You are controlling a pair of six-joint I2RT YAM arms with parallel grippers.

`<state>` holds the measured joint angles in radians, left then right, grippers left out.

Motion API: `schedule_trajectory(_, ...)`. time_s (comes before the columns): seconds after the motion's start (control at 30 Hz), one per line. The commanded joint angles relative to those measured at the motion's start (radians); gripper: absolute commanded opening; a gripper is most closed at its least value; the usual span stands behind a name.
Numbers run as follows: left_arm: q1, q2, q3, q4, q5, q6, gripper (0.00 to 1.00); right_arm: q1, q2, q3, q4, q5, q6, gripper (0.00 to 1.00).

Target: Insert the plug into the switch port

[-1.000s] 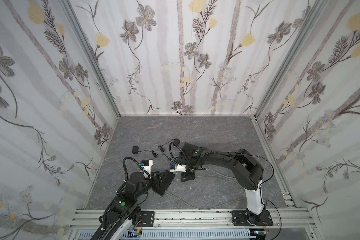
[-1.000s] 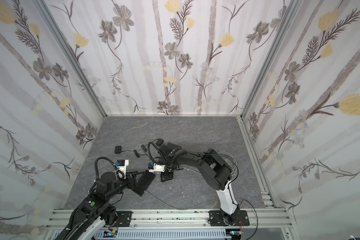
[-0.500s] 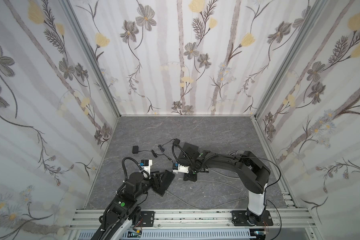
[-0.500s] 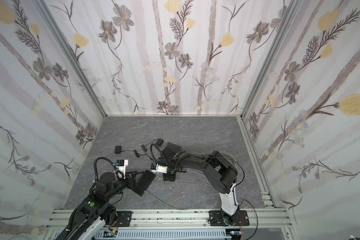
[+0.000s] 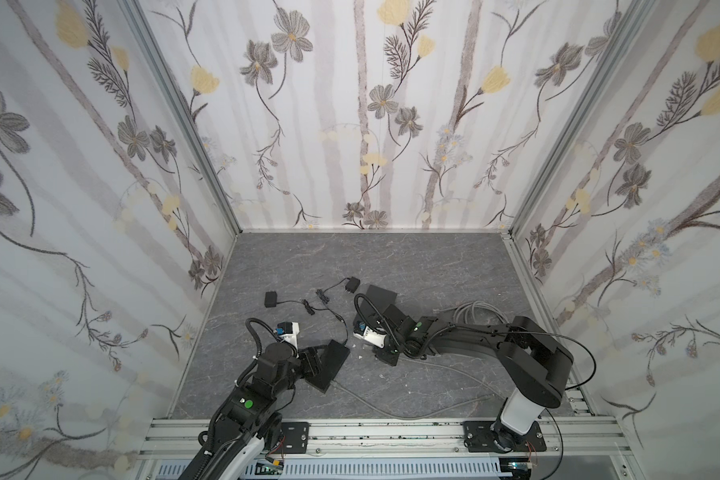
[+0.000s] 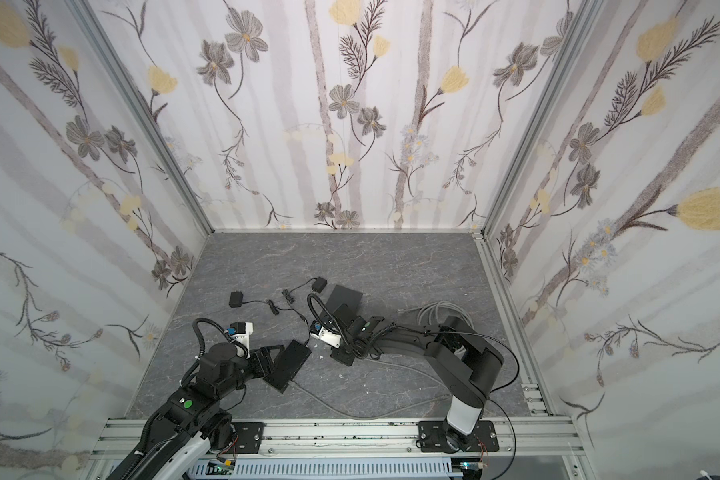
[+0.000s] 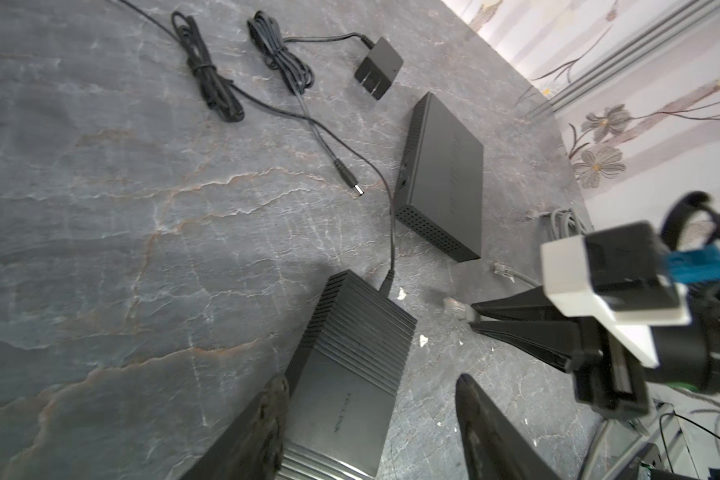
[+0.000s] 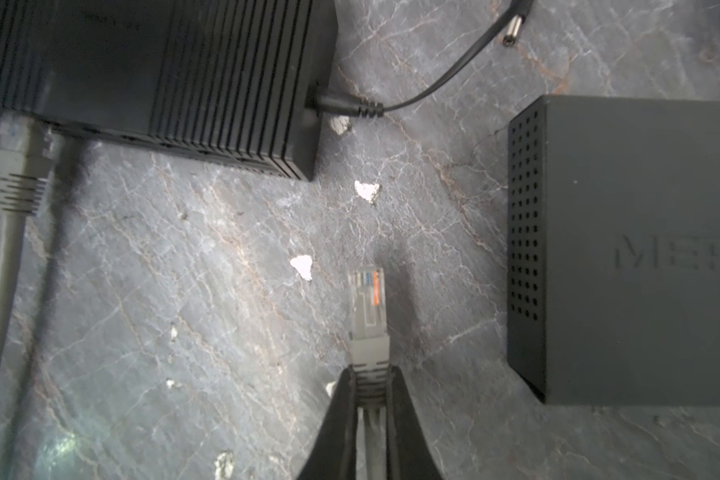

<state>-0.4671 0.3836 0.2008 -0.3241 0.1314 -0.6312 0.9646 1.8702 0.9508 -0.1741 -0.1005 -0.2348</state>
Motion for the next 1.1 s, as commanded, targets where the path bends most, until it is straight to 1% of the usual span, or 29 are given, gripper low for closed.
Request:
schedule_trajectory(0.0,0.001,0.066,0.002,0.001,-0.047,-0.042,0.65,0.025,-0.023,-0.019,0.118,0.062,0.136,0.00)
schedule_trajectory(0.1,0.000,0.163,0.017,0.039,-0.046,-0.038,0.65,0.069,-0.035,-0.037,0.141,0.079,0.205,0.00)
schedule_trajectory(0.27,0.001,0.289,0.043,0.101,-0.033,-0.025,0.66,0.159,-0.049,-0.055,0.147,0.103,0.270,0.00)
schedule_trajectory(0.5,0.002,0.350,0.041,0.160,0.002,-0.017,0.63,0.229,-0.035,-0.066,0.161,0.165,0.437,0.00)
schedule_trajectory(0.6,0.001,0.382,0.045,0.172,0.007,-0.011,0.62,0.256,-0.016,-0.060,0.173,0.170,0.483,0.00)
schedule_trajectory(0.77,0.001,0.454,0.071,0.197,-0.005,0.009,0.60,0.292,0.043,-0.015,0.184,0.162,0.512,0.00)
schedule_trajectory(0.93,0.001,0.546,0.097,0.232,0.010,0.021,0.59,0.292,0.073,0.010,0.197,0.164,0.522,0.00)
schedule_trajectory(1.07,0.001,0.575,0.100,0.250,0.014,0.019,0.58,0.288,0.092,0.030,0.189,0.171,0.531,0.00)
